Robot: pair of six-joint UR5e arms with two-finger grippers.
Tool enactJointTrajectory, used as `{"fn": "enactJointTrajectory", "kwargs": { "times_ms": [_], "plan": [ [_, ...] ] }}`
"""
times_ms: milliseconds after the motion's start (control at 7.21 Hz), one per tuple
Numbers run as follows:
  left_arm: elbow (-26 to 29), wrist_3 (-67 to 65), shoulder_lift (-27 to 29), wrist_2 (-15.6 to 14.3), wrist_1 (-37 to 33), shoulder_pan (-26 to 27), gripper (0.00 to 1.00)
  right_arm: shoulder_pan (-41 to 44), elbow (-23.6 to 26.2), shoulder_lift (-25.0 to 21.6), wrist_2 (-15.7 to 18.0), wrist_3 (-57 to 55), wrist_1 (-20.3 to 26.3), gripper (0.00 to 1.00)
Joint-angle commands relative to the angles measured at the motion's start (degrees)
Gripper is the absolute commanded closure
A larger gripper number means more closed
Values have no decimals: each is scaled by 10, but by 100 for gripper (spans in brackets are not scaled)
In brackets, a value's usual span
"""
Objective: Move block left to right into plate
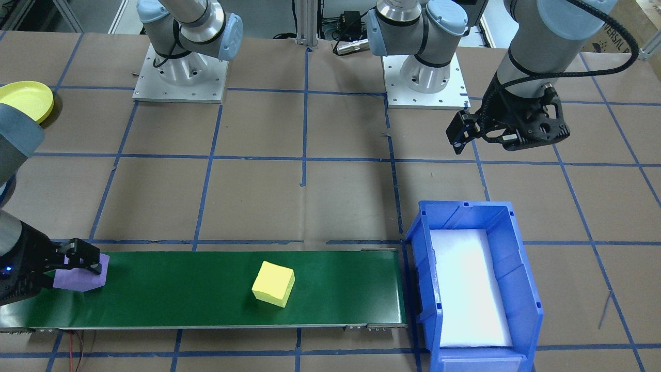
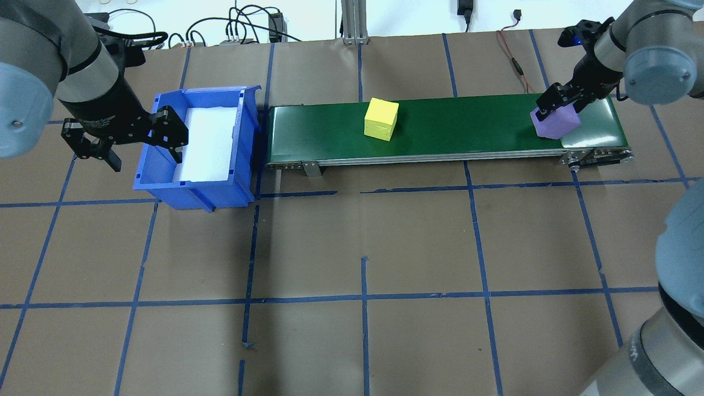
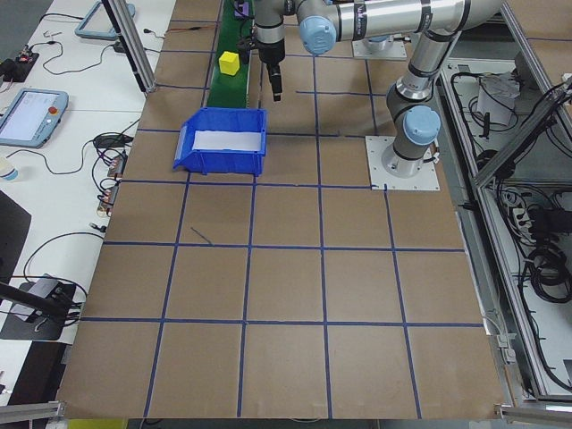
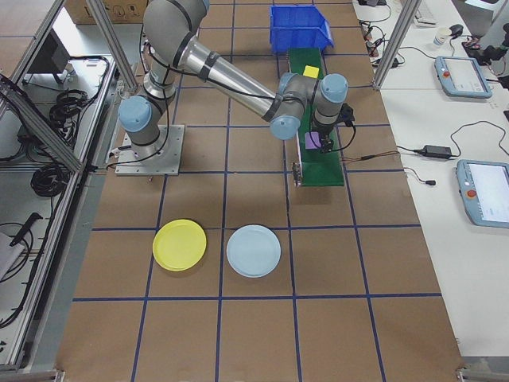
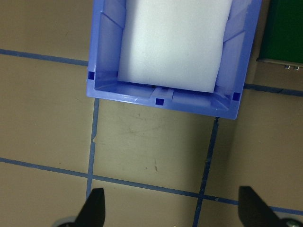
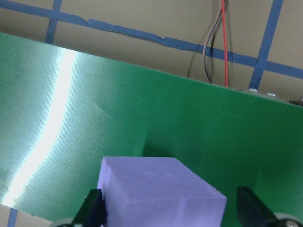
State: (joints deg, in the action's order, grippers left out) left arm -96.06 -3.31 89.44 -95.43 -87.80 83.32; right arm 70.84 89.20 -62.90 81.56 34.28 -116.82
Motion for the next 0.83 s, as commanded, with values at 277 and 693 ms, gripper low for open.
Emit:
{"fn": "enactJointTrajectory", "kwargs": {
  "times_ms": [277, 693],
  "plan": [
    [0, 0, 0, 2, 1, 0, 0, 0, 7, -3, 39, -1, 16, 54],
    [5, -1, 1, 2, 3, 4, 0, 0, 6, -17, 50, -8, 38, 74]
  ]
}}
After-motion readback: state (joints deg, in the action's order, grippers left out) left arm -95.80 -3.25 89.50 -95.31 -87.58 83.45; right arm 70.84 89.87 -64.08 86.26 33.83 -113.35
